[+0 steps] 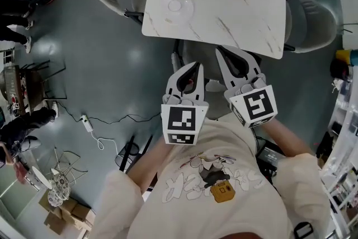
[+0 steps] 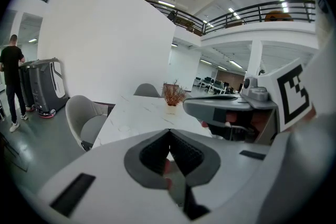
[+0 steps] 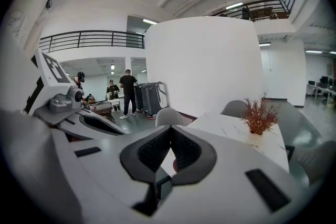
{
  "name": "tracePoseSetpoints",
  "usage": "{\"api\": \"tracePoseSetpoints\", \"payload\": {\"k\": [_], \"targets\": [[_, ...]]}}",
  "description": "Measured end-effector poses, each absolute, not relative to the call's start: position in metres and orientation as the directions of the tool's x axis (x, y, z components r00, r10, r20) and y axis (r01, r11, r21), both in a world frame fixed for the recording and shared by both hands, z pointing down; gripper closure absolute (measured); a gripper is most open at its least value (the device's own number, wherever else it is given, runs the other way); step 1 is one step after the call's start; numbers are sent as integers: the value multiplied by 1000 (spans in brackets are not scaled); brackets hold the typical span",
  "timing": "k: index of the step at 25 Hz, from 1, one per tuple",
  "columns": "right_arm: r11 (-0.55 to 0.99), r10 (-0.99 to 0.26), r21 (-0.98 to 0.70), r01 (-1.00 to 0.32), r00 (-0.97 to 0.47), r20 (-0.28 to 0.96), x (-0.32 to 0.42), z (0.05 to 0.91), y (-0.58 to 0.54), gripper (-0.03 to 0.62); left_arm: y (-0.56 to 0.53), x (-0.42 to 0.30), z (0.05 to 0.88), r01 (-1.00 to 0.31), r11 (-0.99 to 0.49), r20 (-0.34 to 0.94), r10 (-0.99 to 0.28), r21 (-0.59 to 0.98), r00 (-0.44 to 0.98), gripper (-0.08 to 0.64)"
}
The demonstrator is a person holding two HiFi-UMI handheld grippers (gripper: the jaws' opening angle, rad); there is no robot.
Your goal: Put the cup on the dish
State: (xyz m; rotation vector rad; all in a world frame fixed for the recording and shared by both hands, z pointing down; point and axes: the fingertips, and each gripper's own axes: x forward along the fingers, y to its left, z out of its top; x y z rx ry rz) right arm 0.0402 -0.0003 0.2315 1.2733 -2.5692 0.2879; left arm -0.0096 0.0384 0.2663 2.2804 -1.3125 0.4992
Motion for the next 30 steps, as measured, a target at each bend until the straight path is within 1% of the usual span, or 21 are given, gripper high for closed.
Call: {"api": "tracePoseSetpoints", "payload": {"k": [4, 12, 16, 20, 24, 30], "targets": [[566, -762, -88, -820, -561, 322, 57, 228, 2, 588, 42, 1, 249, -865, -448, 478, -723, 224, 498, 557], [498, -792, -129, -858, -510, 336, 91, 225, 21, 588, 54, -2, 246, -880, -416, 508, -720, 231, 474, 557], [491, -770, -212, -845, -535, 348, 87, 223, 34, 588, 57, 1, 236, -871, -440, 496, -719, 219, 488, 555], [506, -749, -249, -826, -564, 349, 79, 216, 42, 588, 63, 4, 231, -859, -453, 488, -709, 237, 509, 557], [528, -741, -239, -814, -580, 337, 76, 208, 38, 588, 64, 6, 227, -852, -471, 482, -706, 227, 519, 555], [527, -726, -258, -810, -587, 359, 73, 223, 49, 588, 68, 8, 227, -847, -488, 475, -705, 212, 526, 555]]}}
